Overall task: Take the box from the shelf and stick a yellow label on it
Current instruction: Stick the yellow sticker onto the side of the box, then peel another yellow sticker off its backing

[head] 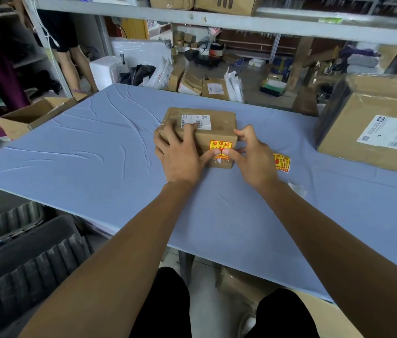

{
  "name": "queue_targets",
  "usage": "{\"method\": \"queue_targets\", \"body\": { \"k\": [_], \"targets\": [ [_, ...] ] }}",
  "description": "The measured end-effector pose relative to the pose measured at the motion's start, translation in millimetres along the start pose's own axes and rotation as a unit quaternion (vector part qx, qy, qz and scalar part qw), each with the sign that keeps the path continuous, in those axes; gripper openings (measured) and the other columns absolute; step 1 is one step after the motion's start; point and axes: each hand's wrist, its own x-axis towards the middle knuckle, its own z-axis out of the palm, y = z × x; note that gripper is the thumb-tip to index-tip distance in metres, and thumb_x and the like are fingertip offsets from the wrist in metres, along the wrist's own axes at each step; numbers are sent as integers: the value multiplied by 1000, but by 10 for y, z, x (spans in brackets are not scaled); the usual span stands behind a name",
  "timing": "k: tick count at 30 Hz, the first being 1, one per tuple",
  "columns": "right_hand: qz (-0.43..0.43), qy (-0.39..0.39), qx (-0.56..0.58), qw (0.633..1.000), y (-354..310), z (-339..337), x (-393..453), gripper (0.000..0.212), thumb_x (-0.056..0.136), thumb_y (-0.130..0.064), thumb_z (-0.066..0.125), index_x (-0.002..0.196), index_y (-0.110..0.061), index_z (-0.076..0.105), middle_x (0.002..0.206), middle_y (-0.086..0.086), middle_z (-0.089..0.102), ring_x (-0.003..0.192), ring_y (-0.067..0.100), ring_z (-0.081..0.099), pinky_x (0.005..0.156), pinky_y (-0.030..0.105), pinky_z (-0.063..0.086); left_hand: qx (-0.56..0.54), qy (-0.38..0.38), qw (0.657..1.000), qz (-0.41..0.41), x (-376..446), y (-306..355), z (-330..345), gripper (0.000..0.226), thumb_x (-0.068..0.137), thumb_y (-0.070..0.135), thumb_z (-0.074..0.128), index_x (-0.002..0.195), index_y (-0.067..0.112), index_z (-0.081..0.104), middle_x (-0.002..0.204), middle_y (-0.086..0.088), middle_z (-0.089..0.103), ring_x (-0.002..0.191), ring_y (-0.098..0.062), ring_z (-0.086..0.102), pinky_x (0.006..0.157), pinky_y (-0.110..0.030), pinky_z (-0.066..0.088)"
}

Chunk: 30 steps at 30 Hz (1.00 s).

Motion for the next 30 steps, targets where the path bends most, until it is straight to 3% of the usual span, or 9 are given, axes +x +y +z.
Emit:
{"method": "queue_targets", "body": {
  "k": [4,8,12,17,20,22,24,27,30],
  "targets": [
    [-10,35,-14,999,1,44,16,38,97,-43,49,121,-14,48,120,4,70,95,27,71,71,40,57,2,4,1000,6,-7,-25,14,71,76,79,51,128,30,48,151,-16,30,136,-48,28,102,-62,37],
    [-11,3,-23,1000,-1,36,19,48,86,-39,69,121,-17,45,124,1,68,98,25,71,76,38,57,21,-17,999,21,-15,-49,-45,77,69,71,67,133,35,43,154,-13,26,137,-46,26,103,-59,37],
    [6,-20,-45,999,-55,-6,6,55,80,-33,76,119,-22,39,120,3,69,95,27,70,76,44,57,61,-81,993,60,-48,-128,-159,97,66,48,83,146,38,29,160,-13,13,140,-48,20,105,-60,38],
    [6,-76,-68,995,-99,-230,-72,67,79,-17,77,133,-25,38,133,12,58,115,34,58,88,44,52,60,-63,996,21,-362,-62,-247,91,81,25,66,153,41,12,163,-17,0,142,-52,17,111,-61,29],
    [20,-26,-49,998,51,-475,-244,54,83,-12,69,132,-22,47,132,11,54,118,33,52,95,43,46,28,-71,995,68,-587,4,-371,68,78,12,59,142,26,40,150,-19,34,128,-45,41,96,-50,45],
    [48,29,-41,998,269,-633,-434,38,86,-10,64,123,-13,56,123,14,59,113,34,55,93,39,44,-17,-129,985,117,-706,75,-410,35,84,11,56,118,14,62,126,-14,60,110,-38,57,81,-43,50],
    [99,38,-38,994,499,-772,-654,28,90,-11,59,118,-9,62,117,18,62,108,35,59,92,38,45,-44,-209,963,164,-803,207,-379,22,88,15,54,105,10,68,109,-12,69,100,-36,63,79,-40,53],
    [148,24,-27,988,733,-890,-951,27,95,-14,52,118,-9,65,121,17,64,109,33,61,93,31,43,-97,-284,942,151,-862,551,-256,33,89,19,60,121,12,65,112,-12,69,105,-32,63,89,-35,48],
    [109,2,-42,993,764,-883,-1074,22,94,-19,55,110,-14,70,106,12,72,100,32,63,80,27,41,-104,-335,920,176,-903,962,-70,58,88,30,67,141,16,48,128,-14,63,119,-31,57,99,-36,43]
  ]
}}
